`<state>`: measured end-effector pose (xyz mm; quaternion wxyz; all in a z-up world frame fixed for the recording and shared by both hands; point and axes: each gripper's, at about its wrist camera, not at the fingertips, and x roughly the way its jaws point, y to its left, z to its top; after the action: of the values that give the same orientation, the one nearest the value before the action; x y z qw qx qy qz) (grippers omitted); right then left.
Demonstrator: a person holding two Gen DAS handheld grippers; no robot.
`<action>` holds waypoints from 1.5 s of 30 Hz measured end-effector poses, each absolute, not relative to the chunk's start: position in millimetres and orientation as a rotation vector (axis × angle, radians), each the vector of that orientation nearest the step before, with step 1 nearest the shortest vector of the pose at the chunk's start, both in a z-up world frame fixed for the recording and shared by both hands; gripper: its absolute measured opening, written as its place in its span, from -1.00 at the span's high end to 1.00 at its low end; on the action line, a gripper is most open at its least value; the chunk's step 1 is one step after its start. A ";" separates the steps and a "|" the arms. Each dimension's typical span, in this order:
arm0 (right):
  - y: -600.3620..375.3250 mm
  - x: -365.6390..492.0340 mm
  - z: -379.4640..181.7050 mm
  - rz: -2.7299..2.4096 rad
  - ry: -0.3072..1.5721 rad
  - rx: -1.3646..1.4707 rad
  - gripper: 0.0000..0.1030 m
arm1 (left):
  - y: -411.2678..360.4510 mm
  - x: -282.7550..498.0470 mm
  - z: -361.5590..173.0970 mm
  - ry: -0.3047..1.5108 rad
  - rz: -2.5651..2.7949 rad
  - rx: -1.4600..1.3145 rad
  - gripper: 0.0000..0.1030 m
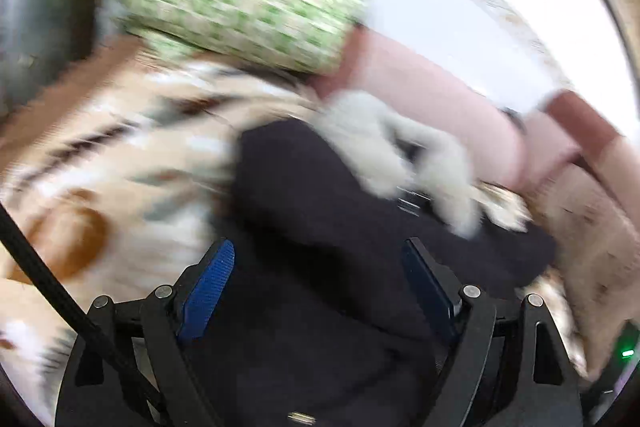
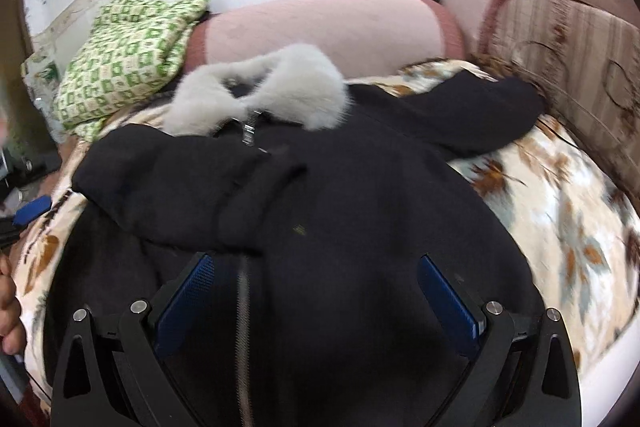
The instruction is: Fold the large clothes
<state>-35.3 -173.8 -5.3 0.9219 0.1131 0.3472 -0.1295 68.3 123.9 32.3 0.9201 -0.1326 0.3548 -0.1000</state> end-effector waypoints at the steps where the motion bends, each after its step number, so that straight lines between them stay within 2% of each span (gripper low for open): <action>1: -173.1 -25.4 -6.4 -0.256 0.716 0.228 -0.99 | 128.4 70.5 30.3 0.723 -0.171 -0.267 -0.64; 6: -181.6 55.9 -50.9 -0.232 0.879 0.308 -0.99 | 170.5 83.5 25.0 0.697 -0.004 -0.298 -0.64; 7: -183.3 62.8 -57.4 -0.227 0.899 0.337 -0.93 | 177.1 86.9 22.6 0.699 0.009 -0.312 -0.64; 9: -186.8 74.7 -67.3 -0.191 0.921 0.458 -0.68 | 189.4 90.4 20.0 0.709 0.021 -0.349 -0.64; 11: -186.3 81.1 -65.9 -0.175 0.943 0.511 0.00 | 194.5 95.2 19.7 0.718 0.028 -0.372 -0.64; 12: -185.0 84.9 -60.3 -0.156 0.951 0.501 0.27 | 195.8 92.6 20.7 0.722 0.033 -0.375 -0.64; 13: -182.4 87.4 -54.6 -0.140 0.956 0.482 0.83 | 197.1 92.0 20.2 0.727 0.037 -0.373 -0.64; 14: -182.2 89.7 -43.1 -0.131 0.953 0.442 0.87 | 197.5 92.9 18.0 0.735 0.044 -0.367 -0.64; 18: -200.9 80.7 2.6 -0.208 0.847 0.344 0.87 | 193.3 96.4 8.7 0.765 0.065 -0.357 -0.64; 22: -230.6 78.5 16.0 -0.340 0.810 0.257 0.88 | 185.1 101.9 -4.8 0.806 0.069 -0.347 -0.64; 31: -283.9 106.6 -66.6 -0.445 0.977 0.360 0.87 | 145.5 111.6 -31.6 0.889 0.078 -0.180 -0.64; 37: -290.5 105.6 -80.8 -0.450 0.968 0.352 0.80 | 131.2 98.5 -21.0 0.838 0.035 -0.150 -0.64; 39: -293.1 97.3 -65.6 -0.414 0.956 0.344 0.62 | 125.2 92.6 -18.3 0.823 0.019 -0.140 -0.64; 41: -303.1 81.3 -46.9 -0.364 0.898 0.360 0.07 | 119.6 88.5 -15.9 0.811 0.007 -0.131 -0.64; 42: -313.3 68.0 -34.9 -0.380 0.851 0.357 -0.07 | 115.5 86.2 -14.7 0.804 -0.007 -0.128 -0.64; 44: -336.0 45.4 -19.5 -0.449 0.771 0.342 -0.52 | 108.7 83.7 -13.8 0.801 -0.030 -0.124 -0.64; 45: -354.2 33.5 -15.2 -0.514 0.740 0.332 -0.62 | 105.1 81.9 -13.6 0.804 -0.049 -0.123 -0.64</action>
<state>33.5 -354.2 -15.2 0.8870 0.1596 0.3561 -0.2471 81.9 105.1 -13.6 0.9182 -0.0598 0.3909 -0.0236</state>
